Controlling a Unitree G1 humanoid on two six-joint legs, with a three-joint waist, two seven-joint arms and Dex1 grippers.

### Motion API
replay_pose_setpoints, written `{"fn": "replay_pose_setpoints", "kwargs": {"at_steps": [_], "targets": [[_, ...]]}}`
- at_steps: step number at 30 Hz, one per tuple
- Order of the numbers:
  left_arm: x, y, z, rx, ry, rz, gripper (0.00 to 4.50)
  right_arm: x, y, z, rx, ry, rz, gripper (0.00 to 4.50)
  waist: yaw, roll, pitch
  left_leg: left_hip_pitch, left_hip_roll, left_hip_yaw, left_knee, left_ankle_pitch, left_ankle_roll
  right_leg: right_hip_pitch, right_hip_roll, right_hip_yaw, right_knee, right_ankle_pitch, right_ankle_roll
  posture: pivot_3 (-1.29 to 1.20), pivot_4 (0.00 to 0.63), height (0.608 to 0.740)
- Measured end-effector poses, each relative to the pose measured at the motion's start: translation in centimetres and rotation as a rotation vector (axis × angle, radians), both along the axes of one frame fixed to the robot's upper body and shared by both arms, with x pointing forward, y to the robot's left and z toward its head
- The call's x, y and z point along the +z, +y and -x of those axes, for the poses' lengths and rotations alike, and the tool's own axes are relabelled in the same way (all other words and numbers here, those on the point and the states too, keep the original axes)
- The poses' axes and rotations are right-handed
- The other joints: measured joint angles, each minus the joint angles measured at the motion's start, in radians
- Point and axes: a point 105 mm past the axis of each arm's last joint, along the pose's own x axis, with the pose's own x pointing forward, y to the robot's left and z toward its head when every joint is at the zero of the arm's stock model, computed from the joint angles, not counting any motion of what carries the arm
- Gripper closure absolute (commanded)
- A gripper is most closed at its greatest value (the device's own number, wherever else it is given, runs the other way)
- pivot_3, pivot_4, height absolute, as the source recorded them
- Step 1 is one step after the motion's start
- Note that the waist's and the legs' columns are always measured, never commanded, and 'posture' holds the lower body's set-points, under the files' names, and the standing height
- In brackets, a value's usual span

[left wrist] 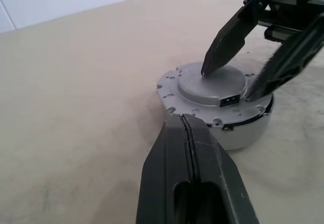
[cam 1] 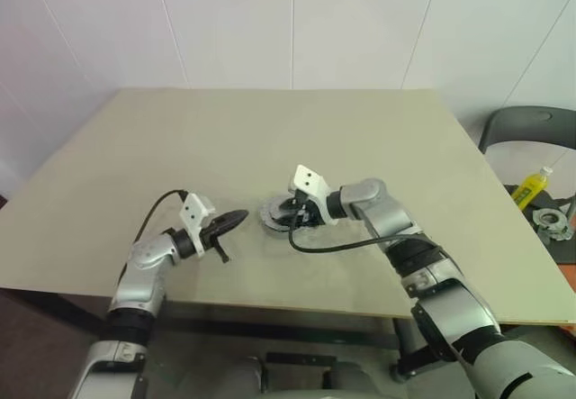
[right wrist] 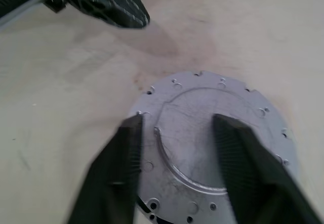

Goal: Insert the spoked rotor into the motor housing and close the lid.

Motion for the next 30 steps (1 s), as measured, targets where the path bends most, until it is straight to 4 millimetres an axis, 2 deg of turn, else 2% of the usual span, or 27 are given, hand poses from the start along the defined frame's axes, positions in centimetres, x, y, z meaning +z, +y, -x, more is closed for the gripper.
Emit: {"fn": "replay_pose_setpoints", "kwargs": {"at_steps": [3,4,18,21,23,24,30], "targets": [[-0.2,-0.1,0.0,-0.001,0.006,0.003,4.5,0.0,0.0,-0.1,-0.016,-0.003,-0.002,0.1,0.0,0.0,0.0,0.0,0.0,0.0,0.0,0.0,0.0,0.0,0.0,0.0,0.0,0.0,0.0,0.0,0.0,0.74],[-0.1,-0.1,0.0,-0.002,0.006,0.004,4.5,0.0,0.0,-0.2,-0.025,-0.003,-0.004,0.03,0.0,0.0,0.0,0.0,0.0,0.0,0.0,0.0,0.0,0.0,0.0,0.0,0.0,0.0,0.0,0.0,0.0,0.74],[0.0,-0.3,-0.1,-0.008,0.002,0.006,4.5,-1.0,0.1,-0.2,-0.144,0.026,-0.059,0.03,0.0,-0.001,0.0,0.001,0.0,0.0,0.0,0.0,0.0,0.0,0.0,0.0,0.0,0.0,0.0,0.0,0.0,0.74],[0.0,-0.3,-0.1,-0.008,0.003,0.007,4.5,-1.0,0.1,-0.2,-0.157,0.026,-0.067,0.62,0.0,-0.001,0.0,0.001,0.0,0.0,0.0,0.0,0.0,0.0,0.0,0.0,0.0,0.0,0.0,0.0,0.0,0.74],[-0.1,-0.3,-0.1,-0.007,0.007,0.006,4.5,-1.0,0.0,-0.1,-0.165,0.026,-0.075,1.19,0.0,-0.001,-0.001,0.001,0.0,0.0,0.0,0.0,0.0,0.0,0.0,0.0,0.0,0.0,0.0,0.0,0.0,0.74],[-0.2,-0.3,-0.1,-0.007,0.01,0.007,4.5,-1.1,0.0,0.0,-0.167,0.024,-0.079,1.3,0.0,-0.001,-0.001,0.001,0.0,0.0,-0.001,0.0,0.0,0.0,0.0,0.0,0.0,0.0,0.0,0.0,0.0,0.74],[0.0,-0.8,-0.4,-0.015,0.004,0.014,4.5,-1.3,0.0,0.0,-0.18,0.02,-0.082,1.3,-0.001,-0.001,-0.001,0.001,0.0,0.0,-0.001,0.0,0.0,0.0,0.0,0.001,0.0,0.0,0.0,0.0,0.0,0.74]]}}
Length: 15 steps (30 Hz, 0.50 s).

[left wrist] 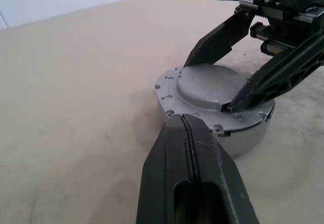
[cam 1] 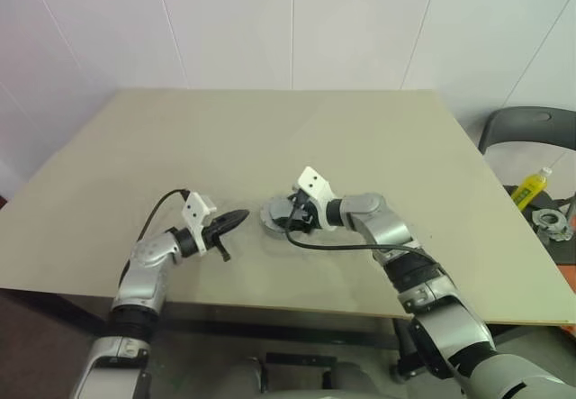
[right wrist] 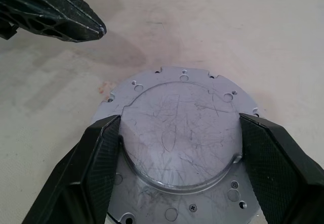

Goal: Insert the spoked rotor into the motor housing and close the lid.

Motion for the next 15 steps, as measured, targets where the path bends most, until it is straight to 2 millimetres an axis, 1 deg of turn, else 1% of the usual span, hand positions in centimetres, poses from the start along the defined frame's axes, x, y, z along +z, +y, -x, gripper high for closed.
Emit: {"fn": "replay_pose_setpoints", "kwargs": {"at_steps": [7,15], "targets": [[0.0,-0.4,0.0,-0.009,0.001,0.01,4.5,0.1,0.3,0.2,0.015,0.002,-0.006,1.3,0.0,0.0,0.0,0.0,0.0,0.0,-0.001,0.0,0.0,0.0,0.0,0.0,0.0,0.0,0.0,0.0,0.0,0.74],[-0.2,-1.1,0.1,-0.025,0.005,0.022,4.5,0.0,0.4,1.2,0.074,0.053,-0.008,1.3,-0.004,0.0,0.0,0.002,0.002,0.0,-0.001,0.0,0.0,0.001,0.002,0.0,0.0,0.0,0.0,0.0,0.0,0.74]]}}
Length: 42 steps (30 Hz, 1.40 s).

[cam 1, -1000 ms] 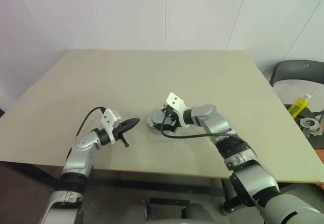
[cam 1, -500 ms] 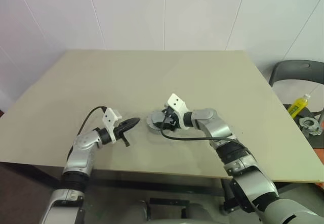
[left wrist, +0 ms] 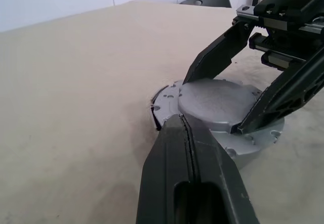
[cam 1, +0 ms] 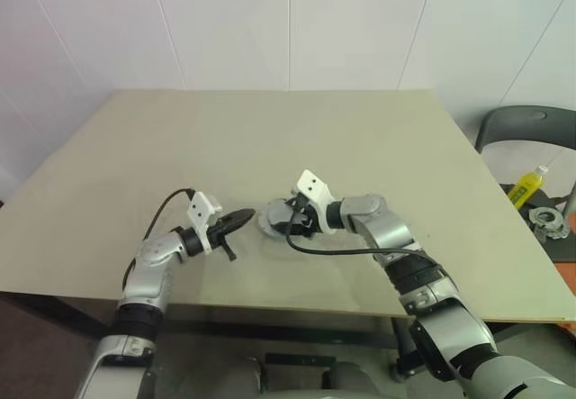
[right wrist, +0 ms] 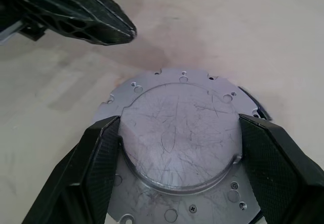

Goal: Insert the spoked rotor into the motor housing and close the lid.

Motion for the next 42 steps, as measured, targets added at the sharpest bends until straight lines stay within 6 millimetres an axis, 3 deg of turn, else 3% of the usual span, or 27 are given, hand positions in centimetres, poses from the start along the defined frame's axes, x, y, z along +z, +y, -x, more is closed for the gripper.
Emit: {"fn": "replay_pose_setpoints", "kwargs": {"at_steps": [15,18,23,27,42], "targets": [[-0.1,-1.6,0.4,-0.035,0.012,0.032,4.5,-0.2,1.0,-0.9,-0.014,-0.051,0.025,1.3,-0.025,0.0,0.0,0.006,0.001,-0.007,0.0,-0.001,-0.002,0.002,0.008,0.005,0.0,0.002,-0.009,0.0,0.0,0.74],[0.4,-1.1,0.0,-0.012,0.007,0.063,4.5,0.0,1.0,-1.3,-0.005,-0.052,0.05,1.3,-0.022,0.0,0.001,0.006,0.001,-0.011,0.0,-0.002,-0.003,0.001,0.01,0.005,0.0,0.004,-0.012,0.0,0.0,0.74],[2.7,1.7,-0.9,0.06,-0.036,0.109,4.5,0.7,0.0,-2.3,0.006,-0.039,0.096,1.3,-0.019,0.001,0.002,0.004,-0.001,-0.018,0.0,0.0,-0.002,0.0,0.011,0.003,-0.001,0.005,-0.014,0.0,0.0,0.74],[3.6,2.3,-0.9,0.061,-0.056,0.106,4.5,1.0,-0.1,-2.6,0.03,-0.033,0.109,1.3,-0.02,0.001,0.002,0.002,-0.001,-0.019,-0.002,0.0,-0.002,-0.002,0.011,0.004,-0.003,0.005,-0.013,0.0,0.0,0.74],[2.8,2.4,-0.5,0.066,-0.029,0.094,4.5,1.2,-0.3,-3.7,-0.042,0.036,0.099,1.3,-0.018,0.002,0.003,0.001,-0.002,-0.02,-0.005,0.001,-0.003,-0.004,0.011,0.004,-0.003,0.005,-0.013,0.0,0.0,0.74]]}}
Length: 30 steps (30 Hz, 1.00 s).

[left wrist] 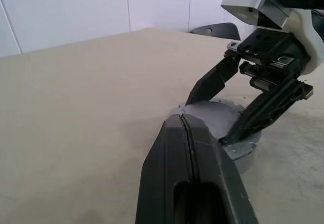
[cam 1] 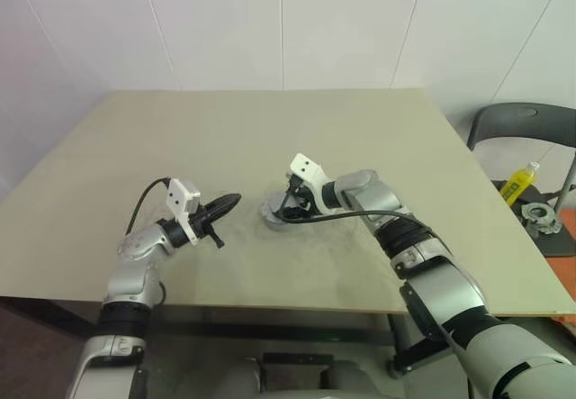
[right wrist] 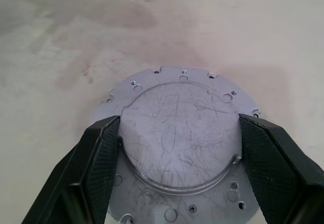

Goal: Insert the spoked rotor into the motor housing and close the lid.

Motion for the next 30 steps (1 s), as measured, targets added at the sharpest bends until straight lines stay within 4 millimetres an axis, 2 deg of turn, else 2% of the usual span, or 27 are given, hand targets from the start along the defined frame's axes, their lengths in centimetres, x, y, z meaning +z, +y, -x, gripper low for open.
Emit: {"fn": "replay_pose_setpoints", "kwargs": {"at_steps": [30], "targets": [[-0.8,-1.2,0.2,-0.03,0.019,-0.008,4.5,-0.1,-0.2,0.0,0.055,-0.054,0.067,1.3,0.002,0.0,0.0,0.001,0.0,0.0,-0.003,0.002,-0.002,0.0,0.0,0.0,0.0,0.0,0.0,0.0,0.0,0.74]]}}
